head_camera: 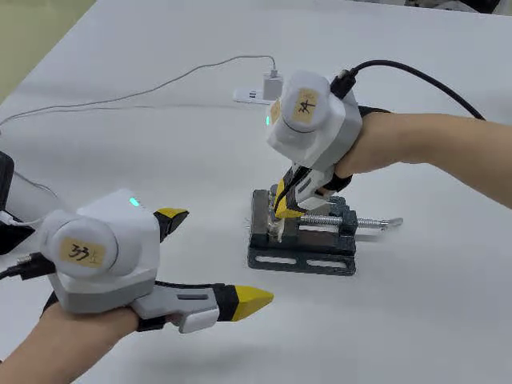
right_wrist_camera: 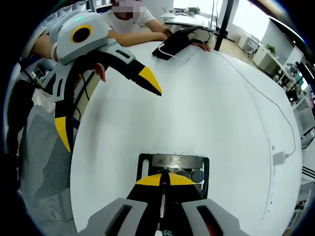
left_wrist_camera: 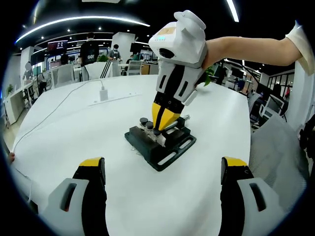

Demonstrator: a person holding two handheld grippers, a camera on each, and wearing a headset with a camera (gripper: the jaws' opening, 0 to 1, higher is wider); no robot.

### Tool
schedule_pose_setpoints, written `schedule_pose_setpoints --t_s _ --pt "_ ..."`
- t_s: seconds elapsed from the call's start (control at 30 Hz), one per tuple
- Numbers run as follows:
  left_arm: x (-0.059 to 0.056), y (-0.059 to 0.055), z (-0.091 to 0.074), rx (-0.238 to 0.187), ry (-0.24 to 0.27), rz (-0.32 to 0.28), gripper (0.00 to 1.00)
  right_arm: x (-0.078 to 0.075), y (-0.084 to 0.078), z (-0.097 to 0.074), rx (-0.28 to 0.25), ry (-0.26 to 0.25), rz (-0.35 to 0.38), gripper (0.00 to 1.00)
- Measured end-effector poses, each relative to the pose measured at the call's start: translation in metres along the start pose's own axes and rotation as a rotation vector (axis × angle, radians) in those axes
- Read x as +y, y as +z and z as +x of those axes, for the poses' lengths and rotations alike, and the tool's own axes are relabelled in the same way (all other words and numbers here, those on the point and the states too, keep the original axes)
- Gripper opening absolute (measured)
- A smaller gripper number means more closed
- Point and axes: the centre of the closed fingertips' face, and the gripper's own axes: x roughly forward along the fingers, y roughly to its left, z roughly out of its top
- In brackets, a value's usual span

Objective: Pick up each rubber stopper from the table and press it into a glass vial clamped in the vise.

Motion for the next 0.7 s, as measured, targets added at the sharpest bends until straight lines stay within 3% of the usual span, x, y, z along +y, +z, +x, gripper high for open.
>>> schedule_pose_setpoints --t_s 0.27,0.4,0.7 --pt "-0.001 0.001 0.0 -0.001 -0.001 0.005 0.97 -0.008 -0.001 0.0 -0.037 -0.022 0.024 0.01" --pt "-0.001 0.001 0.0 -0.002 -0.002 0.005 0.97 -0.009 -0.009 -0.001 -0.026 -0.03 0.034 0.17" --pt "-0.003 0.002 0.002 0.0 -0.008 0.009 0.97 0.008 -0.02 -0.006 -0.118 -0.05 0.105 0.38"
